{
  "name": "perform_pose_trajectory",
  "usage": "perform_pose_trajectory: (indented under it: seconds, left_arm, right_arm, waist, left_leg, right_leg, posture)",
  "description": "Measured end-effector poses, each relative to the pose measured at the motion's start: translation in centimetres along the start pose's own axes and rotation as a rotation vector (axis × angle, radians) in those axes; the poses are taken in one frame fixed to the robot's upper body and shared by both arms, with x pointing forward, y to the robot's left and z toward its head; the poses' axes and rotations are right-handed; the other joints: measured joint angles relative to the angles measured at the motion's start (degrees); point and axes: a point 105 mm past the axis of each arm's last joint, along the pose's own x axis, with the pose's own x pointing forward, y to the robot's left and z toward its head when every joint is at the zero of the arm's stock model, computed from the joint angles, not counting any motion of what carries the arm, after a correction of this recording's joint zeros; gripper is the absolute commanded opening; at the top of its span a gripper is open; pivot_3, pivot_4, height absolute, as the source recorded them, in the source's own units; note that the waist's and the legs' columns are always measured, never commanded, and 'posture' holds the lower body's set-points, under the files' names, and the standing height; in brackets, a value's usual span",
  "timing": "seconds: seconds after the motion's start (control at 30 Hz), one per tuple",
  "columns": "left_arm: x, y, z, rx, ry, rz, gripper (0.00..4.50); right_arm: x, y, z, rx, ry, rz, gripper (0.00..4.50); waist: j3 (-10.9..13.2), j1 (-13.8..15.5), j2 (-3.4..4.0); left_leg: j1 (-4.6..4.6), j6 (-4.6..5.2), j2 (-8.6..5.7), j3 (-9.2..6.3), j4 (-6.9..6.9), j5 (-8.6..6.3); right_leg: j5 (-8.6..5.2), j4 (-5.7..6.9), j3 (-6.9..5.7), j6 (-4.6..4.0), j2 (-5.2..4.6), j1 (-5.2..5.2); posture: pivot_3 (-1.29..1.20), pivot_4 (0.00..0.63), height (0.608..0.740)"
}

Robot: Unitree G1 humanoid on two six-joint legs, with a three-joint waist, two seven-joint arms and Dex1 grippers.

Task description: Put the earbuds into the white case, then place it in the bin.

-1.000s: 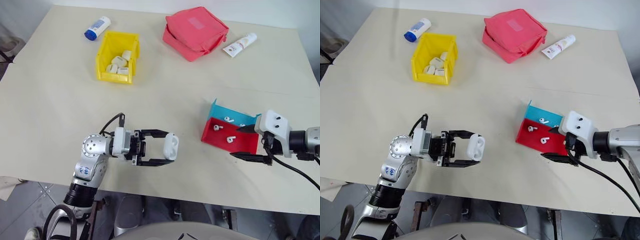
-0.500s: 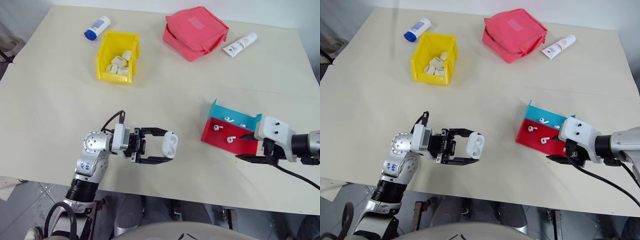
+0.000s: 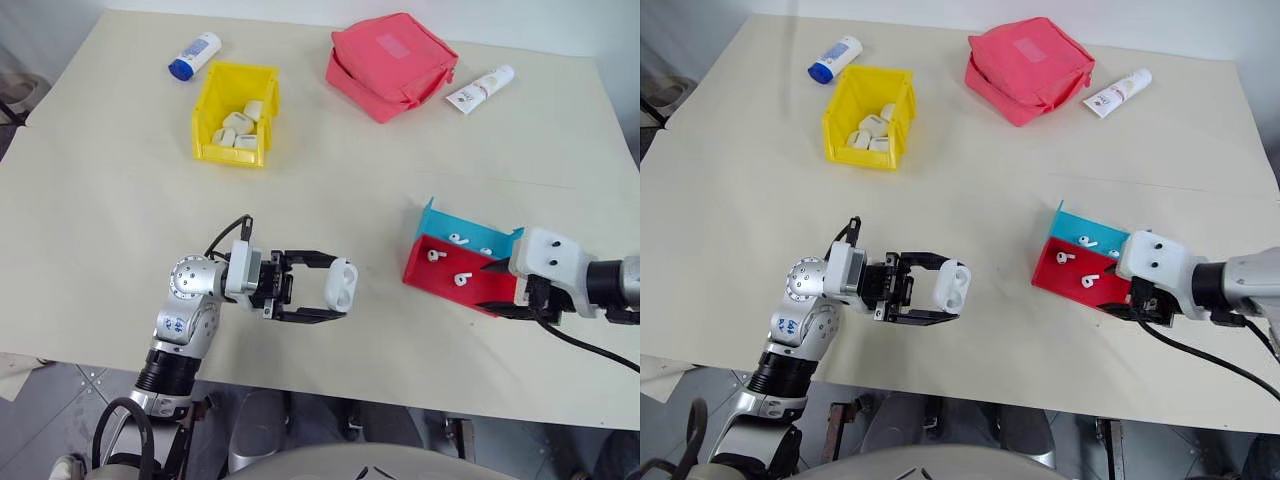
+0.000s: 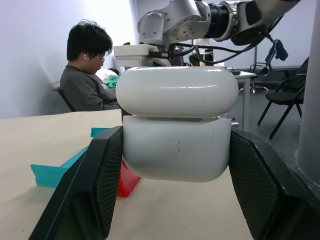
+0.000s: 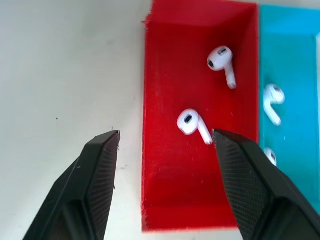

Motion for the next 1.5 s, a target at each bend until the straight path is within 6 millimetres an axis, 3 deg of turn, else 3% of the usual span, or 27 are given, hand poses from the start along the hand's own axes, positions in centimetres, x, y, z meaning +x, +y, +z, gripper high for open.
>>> perform_pose_trajectory:
  seconds: [0.27, 0.53, 0.63, 0.7, 1.5]
  left_arm:
    - [0.0, 0.2, -0.3, -0.008, -0.003, 0.008, 2.79]
    - [0.0, 0.1, -0.6, -0.020, -0.001, 0.041, 2.79]
    - [0.0, 0.1, -0.6, -0.014, 0.004, 0.051, 2.79]
    - [0.1, -0.1, -0.5, -0.008, 0.004, 0.054, 2.79]
    - [0.3, -0.4, -0.3, -0.001, 0.002, 0.080, 2.79]
  right_arm:
    - [1.2, -2.3, 2.1, -0.264, 0.064, 0.052, 3.05]
    - [2.4, -2.9, 1.8, -0.395, 0.142, 0.156, 3.05]
    - [2.3, -3.2, 1.4, -0.426, 0.170, 0.171, 3.05]
    - [2.2, -3.4, 1.2, -0.432, 0.182, 0.176, 2.50]
    - [3.7, -3.1, 1.2, -0.566, 0.204, 0.262, 2.50]
  waist:
    - [0.05, -0.16, 0.08]
    - [0.07, -0.10, 0.11]
    - [0.07, -0.12, 0.11]
    - [0.07, -0.13, 0.11]
    - [0.09, -0.20, 0.14]
  left_leg:
    - [-0.01, 0.00, 0.00, 0.00, 0.02, 0.00]
    - [-0.04, 0.02, -0.02, 0.00, 0.03, -0.01]
    - [-0.04, 0.02, -0.01, -0.01, 0.03, -0.01]
    - [-0.04, 0.02, -0.01, -0.01, 0.03, -0.01]
    - [-0.03, 0.02, 0.00, -0.01, 0.05, -0.01]
  right_leg:
    - [0.00, -0.02, 0.00, 0.00, -0.02, -0.03]
    - [0.00, -0.02, -0.03, 0.00, -0.07, -0.04]
    - [0.00, -0.01, -0.04, 0.00, -0.07, -0.05]
    - [0.00, -0.01, -0.05, 0.00, -0.07, -0.04]
    - [0.00, 0.00, -0.09, -0.01, -0.08, -0.04]
  posture:
    - [0.00, 0.150, 0.740]
    - [0.00, 0.150, 0.740]
    - [0.00, 0.150, 0.740]
    - [0.00, 0.150, 0.740]
    - [0.00, 0.150, 0.740]
